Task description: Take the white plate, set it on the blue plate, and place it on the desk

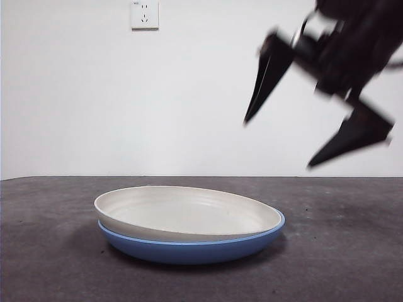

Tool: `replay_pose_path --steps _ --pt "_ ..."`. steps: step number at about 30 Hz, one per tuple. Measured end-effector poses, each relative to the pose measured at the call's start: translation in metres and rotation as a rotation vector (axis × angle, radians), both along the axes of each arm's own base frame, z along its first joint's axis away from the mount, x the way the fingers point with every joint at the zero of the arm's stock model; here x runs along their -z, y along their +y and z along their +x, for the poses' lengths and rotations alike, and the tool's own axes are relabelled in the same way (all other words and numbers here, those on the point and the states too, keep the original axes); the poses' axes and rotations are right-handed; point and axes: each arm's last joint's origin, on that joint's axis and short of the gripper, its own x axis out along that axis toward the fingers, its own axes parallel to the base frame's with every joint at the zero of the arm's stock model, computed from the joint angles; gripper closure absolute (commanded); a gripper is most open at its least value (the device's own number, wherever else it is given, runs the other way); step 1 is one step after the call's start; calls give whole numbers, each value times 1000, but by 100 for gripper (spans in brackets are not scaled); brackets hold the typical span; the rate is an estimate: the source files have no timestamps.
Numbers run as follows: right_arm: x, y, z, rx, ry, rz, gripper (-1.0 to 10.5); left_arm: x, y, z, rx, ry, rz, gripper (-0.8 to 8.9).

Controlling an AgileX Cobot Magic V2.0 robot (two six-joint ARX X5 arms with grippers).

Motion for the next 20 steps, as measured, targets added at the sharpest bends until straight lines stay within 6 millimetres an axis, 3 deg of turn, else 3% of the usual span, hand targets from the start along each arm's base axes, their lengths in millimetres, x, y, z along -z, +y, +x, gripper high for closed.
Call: replay_pose_path --steps 3,8,11,16,20 --pt "-32 -12 -28 13 -86 11 378 0 0 0 0 0 0 251" --pt "-80 -39 -92 23 -247 68 378 -2 -1 1 0 -20 -13 251" --pt "-93 -57 -133 33 -304 83 378 -5 -1 2 0 -45 -30 251" --pt "-98 -83 -192 53 -371 89 378 -5 -1 2 -1 -44 -31 251" --pt "-99 -100 -229 60 -409 49 378 -4 -1 2 -9 -24 -41 251"
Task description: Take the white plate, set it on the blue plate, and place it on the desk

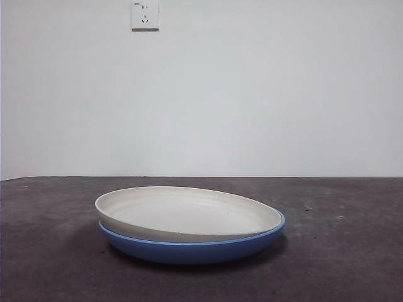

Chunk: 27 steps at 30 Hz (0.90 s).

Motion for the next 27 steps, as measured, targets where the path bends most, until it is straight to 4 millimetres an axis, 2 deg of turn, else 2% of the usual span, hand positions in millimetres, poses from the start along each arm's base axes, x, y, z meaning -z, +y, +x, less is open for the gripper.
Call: replay_pose_path --steps 4,8,19,20,21,22,23,27 --pt "-3 -10 -21 2 -26 -53 379 0 0 0 -6 15 -6 251" --pt "-12 -15 -32 -16 -110 -61 379 0 0 0 -9 22 -11 252" --pt "-17 -17 -36 -23 -177 -94 382 5 1 -2 -10 69 20 352" --pt "-18 -17 -35 -23 -184 -91 429 6 1 -2 -10 71 21 440" --pt "-18 -17 -35 -22 -190 -89 561 6 1 -2 -10 73 22 584" --pt "-19 -17 -35 -22 -192 -87 734 6 2 -2 -10 75 24 732" --pt "-19 -17 -35 -22 -193 -88 946 6 2 -2 -10 79 26 808" --pt "-20 -16 -34 -28 -214 -93 914 6 2 -2 -11 81 27 793"
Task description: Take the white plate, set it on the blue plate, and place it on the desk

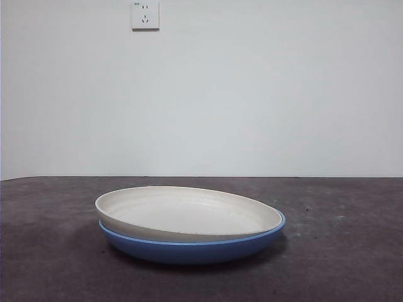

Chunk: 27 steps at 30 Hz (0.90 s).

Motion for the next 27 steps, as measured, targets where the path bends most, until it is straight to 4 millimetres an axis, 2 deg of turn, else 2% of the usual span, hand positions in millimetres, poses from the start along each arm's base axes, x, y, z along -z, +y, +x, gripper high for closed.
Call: replay_pose_path --steps 22,27 --pt "0 0 0 -2 -8 0 914 0 0 0 0 -2 -1 793" --pt "0 0 0 -2 -8 0 914 6 -4 5 -41 21 13 794"
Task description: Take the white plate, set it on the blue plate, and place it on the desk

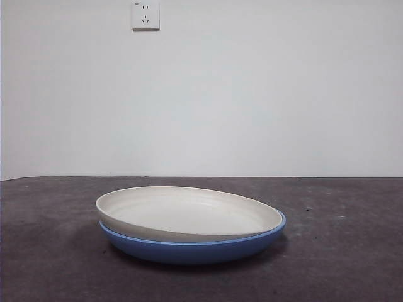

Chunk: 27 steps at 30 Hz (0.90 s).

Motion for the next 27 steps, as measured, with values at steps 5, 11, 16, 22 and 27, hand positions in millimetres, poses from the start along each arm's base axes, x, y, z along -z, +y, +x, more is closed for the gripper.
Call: replay_pose_path --steps 5,11,16,22,27 --pt "0 0 0 0 0 0 914 23 -11 25 -149 25 13 793" --pt "0 0 0 0 0 0 914 70 -14 65 -355 -127 -63 793" --pt "0 0 0 0 0 0 914 125 -10 92 -484 -253 -163 793" --pt "0 0 0 0 0 0 914 191 -5 107 -575 -354 -193 793" --pt "0 0 0 0 0 0 914 221 -1 107 -703 -359 -161 793"
